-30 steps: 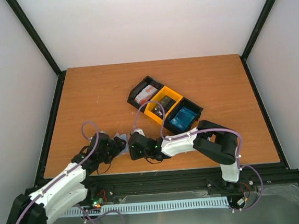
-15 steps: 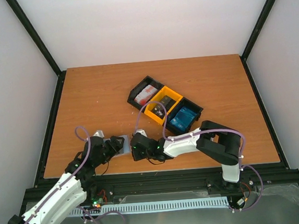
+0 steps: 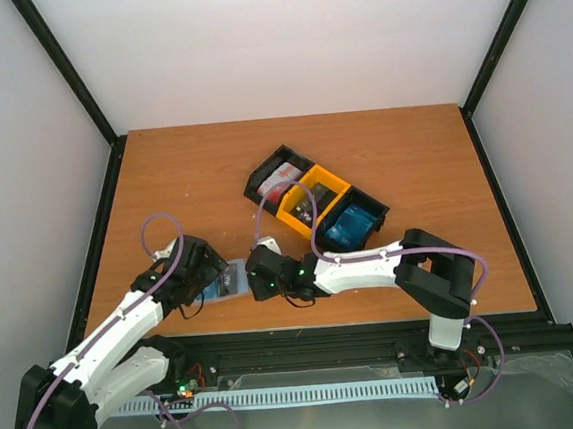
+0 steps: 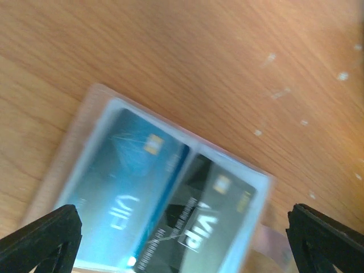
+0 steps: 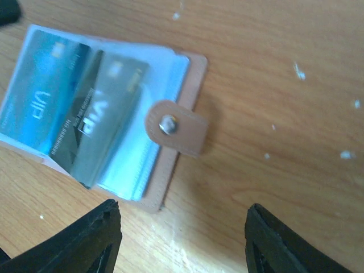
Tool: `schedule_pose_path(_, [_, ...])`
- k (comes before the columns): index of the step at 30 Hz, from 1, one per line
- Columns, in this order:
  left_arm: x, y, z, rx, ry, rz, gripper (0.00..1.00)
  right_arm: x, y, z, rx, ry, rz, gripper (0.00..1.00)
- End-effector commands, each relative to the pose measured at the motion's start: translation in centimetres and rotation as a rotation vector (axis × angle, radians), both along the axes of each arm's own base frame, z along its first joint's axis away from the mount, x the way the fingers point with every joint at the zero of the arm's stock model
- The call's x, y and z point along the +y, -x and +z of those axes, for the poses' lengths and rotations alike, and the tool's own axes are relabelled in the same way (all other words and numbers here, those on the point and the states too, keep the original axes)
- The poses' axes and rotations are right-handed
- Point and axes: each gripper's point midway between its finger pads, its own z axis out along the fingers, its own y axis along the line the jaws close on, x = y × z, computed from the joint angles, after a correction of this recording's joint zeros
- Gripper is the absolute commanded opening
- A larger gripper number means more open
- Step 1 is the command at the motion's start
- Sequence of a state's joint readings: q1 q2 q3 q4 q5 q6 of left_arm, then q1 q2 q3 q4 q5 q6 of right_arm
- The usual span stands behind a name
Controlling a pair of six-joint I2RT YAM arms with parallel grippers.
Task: Put the credit cards into the card holder
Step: Insert the credit card into the card holder.
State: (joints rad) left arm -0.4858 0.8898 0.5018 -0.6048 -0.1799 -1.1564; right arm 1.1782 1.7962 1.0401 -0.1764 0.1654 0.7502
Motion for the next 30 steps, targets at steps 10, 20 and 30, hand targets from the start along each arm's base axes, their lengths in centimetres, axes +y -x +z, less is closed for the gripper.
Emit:
schedule_pose_path(10, [3.9, -0.2, -2.9, 0.093, 0.029, 0.115, 1.00, 1.8, -2.9, -0.6, -0.068, 0.120, -0.002, 0.65])
schedule_pose_path(20, [2.5, 0.4, -4.0, 0.128, 0.108, 0.083, 1.00, 2.1, -2.6, -2.5, -0.007, 0.121, 0.041, 0.58])
schedule_pose_path(30, [-0.1, 0.0, -3.7, 0.097, 0.208, -0.054, 0.99, 0.3, -2.2, -4.3, 0.067, 0.134, 0.024, 0.42])
